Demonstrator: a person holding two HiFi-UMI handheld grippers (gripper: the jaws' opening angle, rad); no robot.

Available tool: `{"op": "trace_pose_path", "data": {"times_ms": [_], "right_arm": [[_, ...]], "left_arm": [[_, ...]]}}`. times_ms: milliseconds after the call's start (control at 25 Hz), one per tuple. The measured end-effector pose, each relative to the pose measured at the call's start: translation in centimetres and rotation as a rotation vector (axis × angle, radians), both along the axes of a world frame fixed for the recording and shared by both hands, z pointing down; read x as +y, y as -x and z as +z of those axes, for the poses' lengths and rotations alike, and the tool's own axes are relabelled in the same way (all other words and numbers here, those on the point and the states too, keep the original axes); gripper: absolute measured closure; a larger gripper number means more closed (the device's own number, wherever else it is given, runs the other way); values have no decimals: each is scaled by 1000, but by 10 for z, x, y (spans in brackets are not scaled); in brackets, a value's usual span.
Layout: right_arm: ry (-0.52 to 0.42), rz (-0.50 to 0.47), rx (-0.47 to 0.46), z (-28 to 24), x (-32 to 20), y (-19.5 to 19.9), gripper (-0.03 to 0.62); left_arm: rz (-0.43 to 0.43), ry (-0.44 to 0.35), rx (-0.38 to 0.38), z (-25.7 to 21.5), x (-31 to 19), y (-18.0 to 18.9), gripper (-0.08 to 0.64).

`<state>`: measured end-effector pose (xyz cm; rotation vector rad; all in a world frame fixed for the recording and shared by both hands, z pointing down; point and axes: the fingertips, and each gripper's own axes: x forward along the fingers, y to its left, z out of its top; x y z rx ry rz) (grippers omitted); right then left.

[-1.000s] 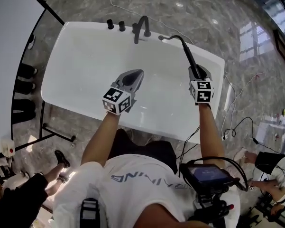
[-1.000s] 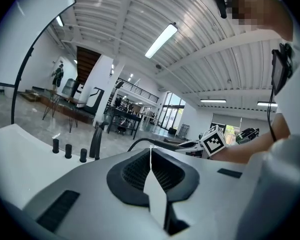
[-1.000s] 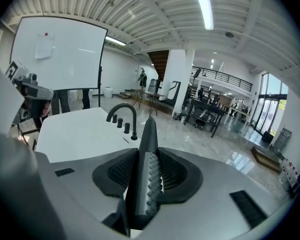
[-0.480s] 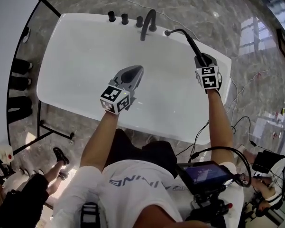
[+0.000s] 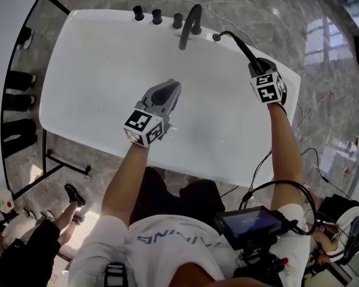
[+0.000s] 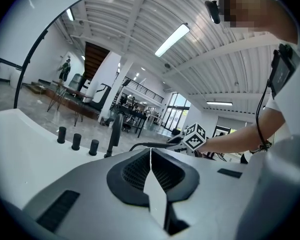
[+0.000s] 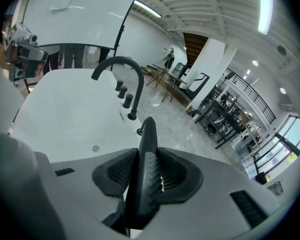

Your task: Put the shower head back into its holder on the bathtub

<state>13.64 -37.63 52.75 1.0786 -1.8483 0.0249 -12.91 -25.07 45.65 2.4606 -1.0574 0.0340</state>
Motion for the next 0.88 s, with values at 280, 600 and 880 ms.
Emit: {"op": "trace_pose_path", "data": {"times_ms": [280, 600, 880], "right_arm": [[36, -99, 120, 42, -31, 6, 456], [132, -178, 206, 73, -50, 11, 456], [213, -204, 256, 91, -66, 21, 456]], "left_arm": [[-5, 11, -7, 34, -18, 5, 537], [-4, 34, 4, 62, -16, 14, 537], [-16, 65, 14, 79, -9, 32, 537]]}}
